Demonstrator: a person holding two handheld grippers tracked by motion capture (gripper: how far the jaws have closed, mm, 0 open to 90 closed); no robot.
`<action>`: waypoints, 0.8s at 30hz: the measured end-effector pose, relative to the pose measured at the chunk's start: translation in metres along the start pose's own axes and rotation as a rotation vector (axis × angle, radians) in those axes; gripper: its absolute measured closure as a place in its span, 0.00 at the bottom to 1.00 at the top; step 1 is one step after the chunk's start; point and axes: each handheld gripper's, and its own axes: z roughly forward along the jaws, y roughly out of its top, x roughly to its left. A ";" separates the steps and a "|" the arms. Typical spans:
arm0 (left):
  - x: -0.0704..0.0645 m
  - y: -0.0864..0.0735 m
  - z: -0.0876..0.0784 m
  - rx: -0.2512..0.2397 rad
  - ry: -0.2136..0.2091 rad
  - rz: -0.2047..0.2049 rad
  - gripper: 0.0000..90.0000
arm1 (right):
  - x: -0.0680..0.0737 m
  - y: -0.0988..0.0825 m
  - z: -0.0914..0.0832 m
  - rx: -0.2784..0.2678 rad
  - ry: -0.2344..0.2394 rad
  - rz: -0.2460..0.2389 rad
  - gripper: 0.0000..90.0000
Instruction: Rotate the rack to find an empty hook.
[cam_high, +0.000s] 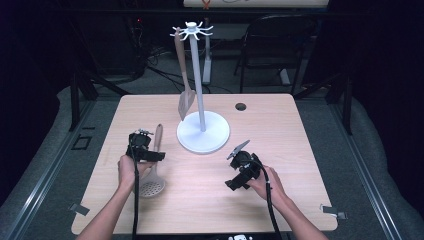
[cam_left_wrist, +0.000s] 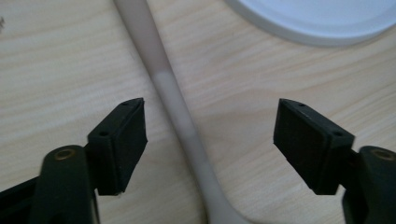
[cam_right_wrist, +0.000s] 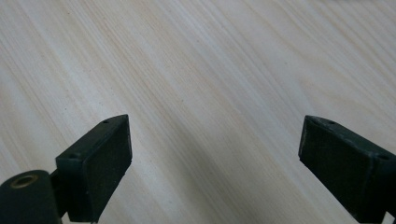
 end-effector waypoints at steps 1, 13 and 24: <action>0.000 -0.001 0.003 0.020 0.000 0.011 0.35 | 0.000 -0.001 0.000 -0.002 0.004 0.003 0.10; 0.006 -0.009 0.019 0.103 0.042 0.052 0.72 | 0.001 -0.001 -0.001 0.016 -0.004 -0.010 0.12; 0.011 -0.012 0.014 0.118 0.019 0.077 0.74 | 0.002 -0.002 -0.001 0.015 -0.009 -0.009 0.12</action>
